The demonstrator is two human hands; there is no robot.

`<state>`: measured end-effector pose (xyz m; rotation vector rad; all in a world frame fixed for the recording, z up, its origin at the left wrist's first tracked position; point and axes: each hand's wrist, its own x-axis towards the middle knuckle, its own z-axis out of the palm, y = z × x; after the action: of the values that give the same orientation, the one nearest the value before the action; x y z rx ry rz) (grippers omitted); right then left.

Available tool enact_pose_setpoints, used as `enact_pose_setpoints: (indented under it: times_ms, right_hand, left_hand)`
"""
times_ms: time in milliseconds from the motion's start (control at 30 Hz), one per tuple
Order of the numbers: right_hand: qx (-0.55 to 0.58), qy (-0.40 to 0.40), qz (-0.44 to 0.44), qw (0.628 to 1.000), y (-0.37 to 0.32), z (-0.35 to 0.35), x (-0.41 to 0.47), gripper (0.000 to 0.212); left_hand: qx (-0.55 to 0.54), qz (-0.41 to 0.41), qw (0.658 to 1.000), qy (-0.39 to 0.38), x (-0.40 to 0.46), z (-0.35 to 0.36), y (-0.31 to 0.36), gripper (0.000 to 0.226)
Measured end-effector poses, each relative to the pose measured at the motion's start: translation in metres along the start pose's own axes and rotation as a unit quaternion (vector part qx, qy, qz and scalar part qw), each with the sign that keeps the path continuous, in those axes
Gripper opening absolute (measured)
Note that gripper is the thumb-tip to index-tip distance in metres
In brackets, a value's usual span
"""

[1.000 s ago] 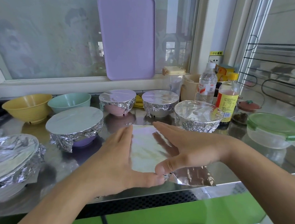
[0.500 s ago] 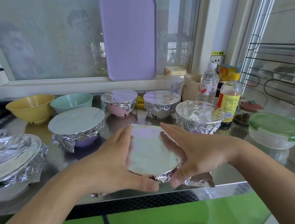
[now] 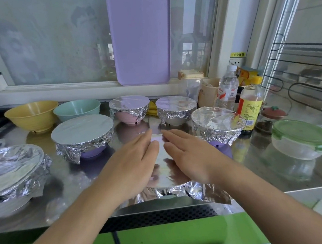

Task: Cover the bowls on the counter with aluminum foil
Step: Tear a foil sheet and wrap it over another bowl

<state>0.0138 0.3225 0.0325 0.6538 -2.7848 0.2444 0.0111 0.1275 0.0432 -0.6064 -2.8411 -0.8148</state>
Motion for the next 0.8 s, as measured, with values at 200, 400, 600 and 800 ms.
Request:
enact_pose_setpoints:
  times_ms: [200,400,600,800]
  right_hand:
    - [0.03,0.018,0.048,0.998,0.006,0.004,-0.007,0.025]
    - [0.071,0.012,0.076,0.995,0.012,0.006,-0.017,0.017]
    - [-0.102,0.005,0.017,0.995,-0.002,-0.016,-0.001,0.063]
    - [-0.065,-0.077,0.026,0.995,-0.004,-0.002,0.006,0.061]
  left_hand:
    - [-0.132,-0.032,0.991,0.005,-0.011,0.004,0.003,0.058]
    - [-0.19,-0.061,0.98,0.002,-0.019,0.002,-0.007,0.065]
    - [-0.017,-0.024,1.0,-0.008,-0.003,-0.01,0.004,0.059]
    - [0.093,0.048,0.994,-0.035,-0.001,0.004,0.001,0.073]
